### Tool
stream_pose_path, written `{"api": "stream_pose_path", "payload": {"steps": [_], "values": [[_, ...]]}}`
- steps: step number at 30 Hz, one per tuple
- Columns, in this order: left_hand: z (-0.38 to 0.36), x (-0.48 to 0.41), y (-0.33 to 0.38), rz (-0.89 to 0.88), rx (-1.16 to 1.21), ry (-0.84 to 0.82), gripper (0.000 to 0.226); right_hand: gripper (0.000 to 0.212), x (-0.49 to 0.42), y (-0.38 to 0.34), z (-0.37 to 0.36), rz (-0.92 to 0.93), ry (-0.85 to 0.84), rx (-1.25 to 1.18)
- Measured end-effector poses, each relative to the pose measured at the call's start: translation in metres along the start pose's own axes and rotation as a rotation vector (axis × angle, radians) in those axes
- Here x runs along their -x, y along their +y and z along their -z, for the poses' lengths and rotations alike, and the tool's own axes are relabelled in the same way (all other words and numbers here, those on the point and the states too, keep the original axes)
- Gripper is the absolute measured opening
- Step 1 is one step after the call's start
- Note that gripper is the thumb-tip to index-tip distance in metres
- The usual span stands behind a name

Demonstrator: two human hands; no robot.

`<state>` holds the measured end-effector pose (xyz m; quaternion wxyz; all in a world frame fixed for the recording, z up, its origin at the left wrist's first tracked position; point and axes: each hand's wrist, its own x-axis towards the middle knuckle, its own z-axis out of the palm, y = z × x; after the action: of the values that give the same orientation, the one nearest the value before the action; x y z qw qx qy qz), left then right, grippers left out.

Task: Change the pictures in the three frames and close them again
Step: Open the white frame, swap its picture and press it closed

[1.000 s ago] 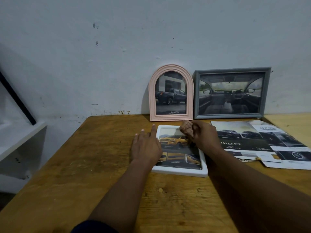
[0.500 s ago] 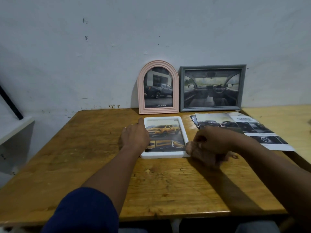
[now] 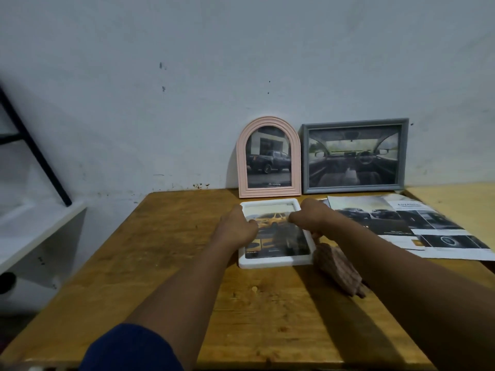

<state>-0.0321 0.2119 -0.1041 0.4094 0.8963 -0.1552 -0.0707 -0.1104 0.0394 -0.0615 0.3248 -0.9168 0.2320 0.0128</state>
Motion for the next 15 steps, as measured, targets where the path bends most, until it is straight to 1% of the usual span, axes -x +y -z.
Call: {"api": "stream_pose_path", "payload": {"steps": [2, 4, 7, 9, 12, 15], "values": [[0.008, 0.001, -0.007, 0.013, 0.161, 0.041, 0.036, 0.027, -0.002, -0.006, -0.004, 0.057, 0.069, -0.107], [0.02, 0.0, -0.01, -0.008, 0.253, 0.117, 0.034, 0.032, -0.002, -0.016, -0.007, 0.129, 0.13, -0.231], [0.042, -0.003, -0.012, -0.094, 0.251, 0.244, 0.044, 0.049, -0.002, -0.036, -0.011, 0.3, 0.215, -0.32], [0.054, -0.005, -0.014, -0.134, 0.236, 0.326, 0.057, 0.057, -0.003, -0.05, -0.016, 0.413, 0.271, -0.354], [0.067, -0.011, -0.024, -0.144, 0.234, 0.414, 0.075, 0.058, -0.008, -0.067, -0.026, 0.546, 0.322, -0.367], [0.078, -0.02, -0.035, -0.153, 0.224, 0.454, 0.083, 0.061, -0.019, -0.078, -0.04, 0.602, 0.307, -0.358]]}}
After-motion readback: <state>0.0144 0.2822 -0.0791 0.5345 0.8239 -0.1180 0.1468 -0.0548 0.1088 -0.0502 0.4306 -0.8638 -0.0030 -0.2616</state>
